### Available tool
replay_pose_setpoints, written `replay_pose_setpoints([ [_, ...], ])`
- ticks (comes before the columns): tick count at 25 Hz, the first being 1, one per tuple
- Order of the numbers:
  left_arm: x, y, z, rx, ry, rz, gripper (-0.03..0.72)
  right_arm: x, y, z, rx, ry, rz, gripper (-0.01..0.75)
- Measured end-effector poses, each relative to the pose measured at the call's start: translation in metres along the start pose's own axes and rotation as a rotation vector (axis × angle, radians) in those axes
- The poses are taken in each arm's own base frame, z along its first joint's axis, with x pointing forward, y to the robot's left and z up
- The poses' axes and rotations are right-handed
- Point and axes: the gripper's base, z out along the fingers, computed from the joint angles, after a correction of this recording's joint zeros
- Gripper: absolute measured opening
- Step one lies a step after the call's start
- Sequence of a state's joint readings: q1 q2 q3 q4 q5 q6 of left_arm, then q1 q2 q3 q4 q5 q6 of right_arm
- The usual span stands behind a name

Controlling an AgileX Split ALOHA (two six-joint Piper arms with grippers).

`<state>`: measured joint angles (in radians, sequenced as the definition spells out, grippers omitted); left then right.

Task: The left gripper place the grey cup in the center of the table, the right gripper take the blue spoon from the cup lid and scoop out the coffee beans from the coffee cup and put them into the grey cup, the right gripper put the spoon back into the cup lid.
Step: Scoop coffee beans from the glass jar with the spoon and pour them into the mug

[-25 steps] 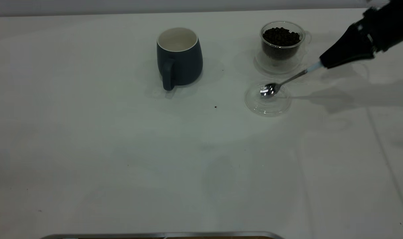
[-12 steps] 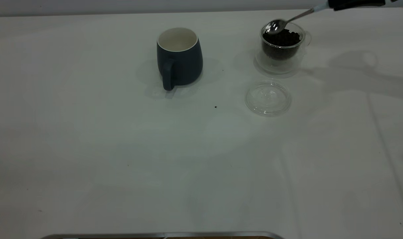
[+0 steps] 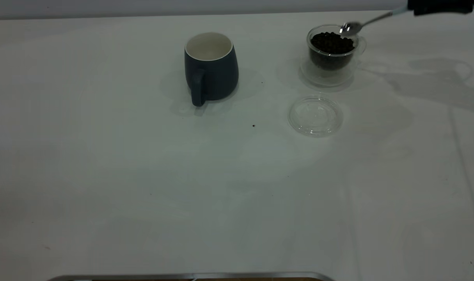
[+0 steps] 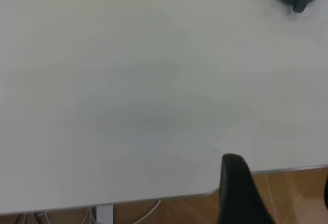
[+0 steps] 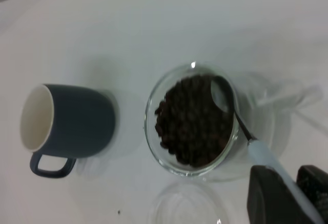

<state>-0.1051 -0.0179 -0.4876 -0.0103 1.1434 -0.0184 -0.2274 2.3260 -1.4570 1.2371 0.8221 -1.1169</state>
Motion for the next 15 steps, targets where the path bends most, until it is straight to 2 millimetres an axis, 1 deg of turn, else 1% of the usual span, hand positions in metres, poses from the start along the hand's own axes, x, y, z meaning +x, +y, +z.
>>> replay_pose_setpoints([
  [2, 0.0000, 0.0000, 0.0000, 0.000, 0.000, 0.001, 0.466, 0.0042, -0.0047, 0.0050, 0.000, 0.011, 0.018, 0.115],
  [5, 0.0000, 0.0000, 0.0000, 0.000, 0.000, 0.001, 0.466, 0.0052, -0.0059, 0.0064, -0.001, 0.013, 0.027, 0.115],
  [11, 0.0000, 0.0000, 0.0000, 0.000, 0.000, 0.001, 0.466, 0.0066, 0.0019, 0.0114, -0.027, 0.029, 0.037, 0.115],
  [15, 0.0000, 0.0000, 0.0000, 0.000, 0.000, 0.001, 0.466, 0.0080, 0.0038, 0.0121, -0.037, 0.046, 0.088, 0.115],
])
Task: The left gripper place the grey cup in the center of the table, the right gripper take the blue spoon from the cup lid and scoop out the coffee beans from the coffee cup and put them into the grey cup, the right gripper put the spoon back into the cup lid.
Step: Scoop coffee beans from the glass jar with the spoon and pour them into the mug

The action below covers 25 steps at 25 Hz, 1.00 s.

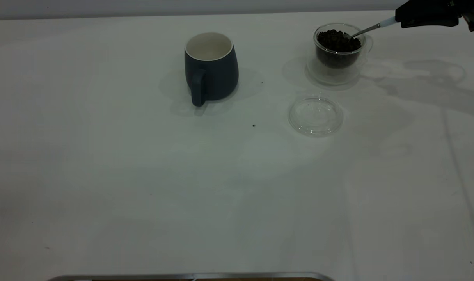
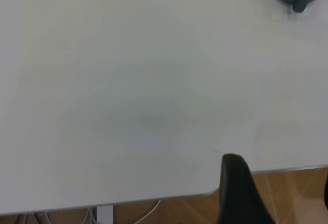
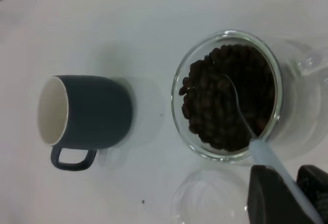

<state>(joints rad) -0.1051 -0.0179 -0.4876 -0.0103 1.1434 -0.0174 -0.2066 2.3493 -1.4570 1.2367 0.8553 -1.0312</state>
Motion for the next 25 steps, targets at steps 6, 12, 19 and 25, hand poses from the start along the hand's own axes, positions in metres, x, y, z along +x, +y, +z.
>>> replay_pose_setpoints([
  [6, 0.000, 0.000, 0.000, 0.000, 0.000, 0.000, 0.466, 0.003, 0.000, 0.000, -0.004, 0.028, 0.067, 0.115],
  [12, 0.000, 0.000, 0.000, 0.000, 0.000, 0.000, 0.466, 0.005, 0.001, -0.002, -0.024, 0.059, 0.098, 0.115],
  [19, 0.000, 0.000, 0.000, 0.000, 0.000, -0.001, 0.466, 0.005, 0.000, -0.006, -0.057, 0.058, 0.125, 0.115],
  [25, 0.000, 0.000, 0.000, 0.000, 0.000, -0.001, 0.466, 0.004, -0.003, -0.012, -0.090, 0.055, 0.147, 0.115],
])
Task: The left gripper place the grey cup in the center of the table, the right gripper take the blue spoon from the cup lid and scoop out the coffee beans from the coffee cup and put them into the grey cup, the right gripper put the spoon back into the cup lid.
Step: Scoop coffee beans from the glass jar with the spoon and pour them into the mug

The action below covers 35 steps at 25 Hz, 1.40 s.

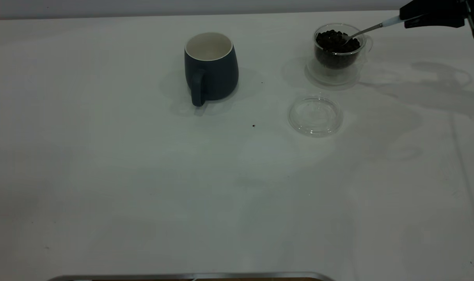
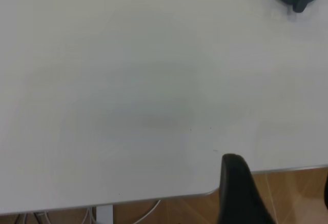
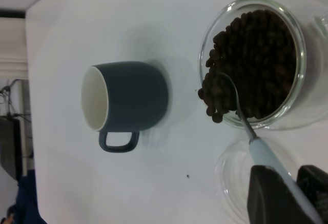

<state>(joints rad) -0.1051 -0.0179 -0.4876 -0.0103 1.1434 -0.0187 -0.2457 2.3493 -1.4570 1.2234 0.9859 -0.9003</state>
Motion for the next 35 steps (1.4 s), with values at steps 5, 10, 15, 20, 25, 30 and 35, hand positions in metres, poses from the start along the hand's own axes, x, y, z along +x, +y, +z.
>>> replay_pose_setpoints([
  [5, 0.000, 0.000, 0.000, 0.000, 0.000, 0.000, 0.466, -0.002, -0.007, -0.011, -0.017, -0.021, 0.028, 0.115],
  [10, 0.000, 0.000, 0.000, 0.000, 0.000, 0.000, 0.466, 0.001, -0.014, -0.008, -0.062, -0.008, 0.061, 0.115],
  [15, 0.000, 0.000, 0.000, 0.000, 0.000, 0.000, 0.466, 0.003, -0.019, 0.001, -0.138, -0.016, 0.098, 0.115],
  [20, 0.000, 0.000, 0.000, 0.000, 0.000, 0.001, 0.466, 0.002, -0.019, 0.001, -0.160, -0.027, 0.107, 0.115],
  [25, 0.000, 0.000, 0.000, 0.000, 0.000, 0.002, 0.466, 0.001, -0.022, 0.000, -0.134, -0.042, 0.131, 0.115],
  [30, 0.000, 0.000, 0.000, 0.000, 0.000, 0.002, 0.466, 0.001, -0.026, 0.001, -0.090, -0.043, 0.177, 0.115],
  [35, 0.000, 0.000, 0.000, 0.000, 0.000, 0.002, 0.466, 0.001, -0.028, 0.002, -0.065, -0.050, 0.211, 0.115],
])
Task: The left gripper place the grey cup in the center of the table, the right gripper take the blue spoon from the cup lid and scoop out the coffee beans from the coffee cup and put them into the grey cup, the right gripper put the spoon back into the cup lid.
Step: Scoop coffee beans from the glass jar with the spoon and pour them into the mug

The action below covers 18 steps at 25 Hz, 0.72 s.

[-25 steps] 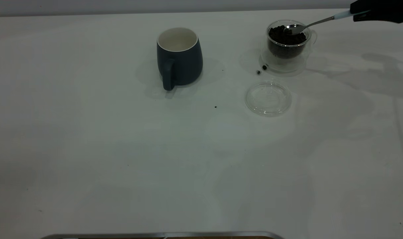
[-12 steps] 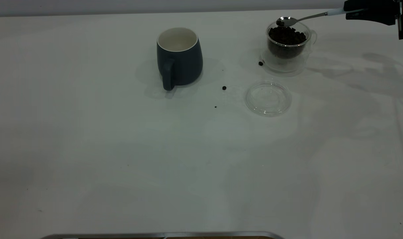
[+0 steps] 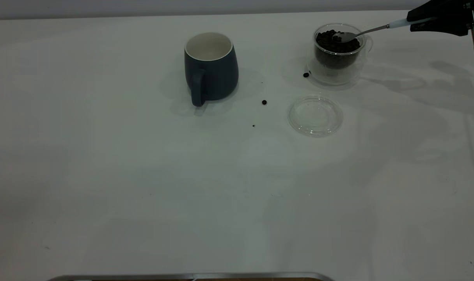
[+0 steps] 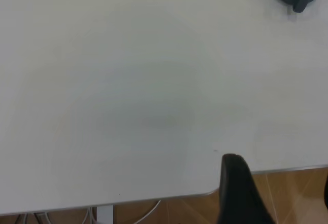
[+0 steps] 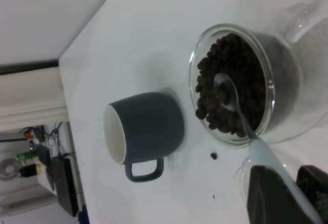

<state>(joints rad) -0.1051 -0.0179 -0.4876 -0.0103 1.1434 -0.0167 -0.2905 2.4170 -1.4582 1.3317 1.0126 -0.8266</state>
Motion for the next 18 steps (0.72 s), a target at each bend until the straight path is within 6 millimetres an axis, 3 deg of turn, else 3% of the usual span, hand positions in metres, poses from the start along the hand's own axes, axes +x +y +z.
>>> replay_pose_setpoints([
  [18, 0.000, 0.000, 0.000, 0.000, 0.000, -0.001, 0.466, 0.003, -0.015, 0.015, 0.004, -0.004, 0.083, 0.115],
])
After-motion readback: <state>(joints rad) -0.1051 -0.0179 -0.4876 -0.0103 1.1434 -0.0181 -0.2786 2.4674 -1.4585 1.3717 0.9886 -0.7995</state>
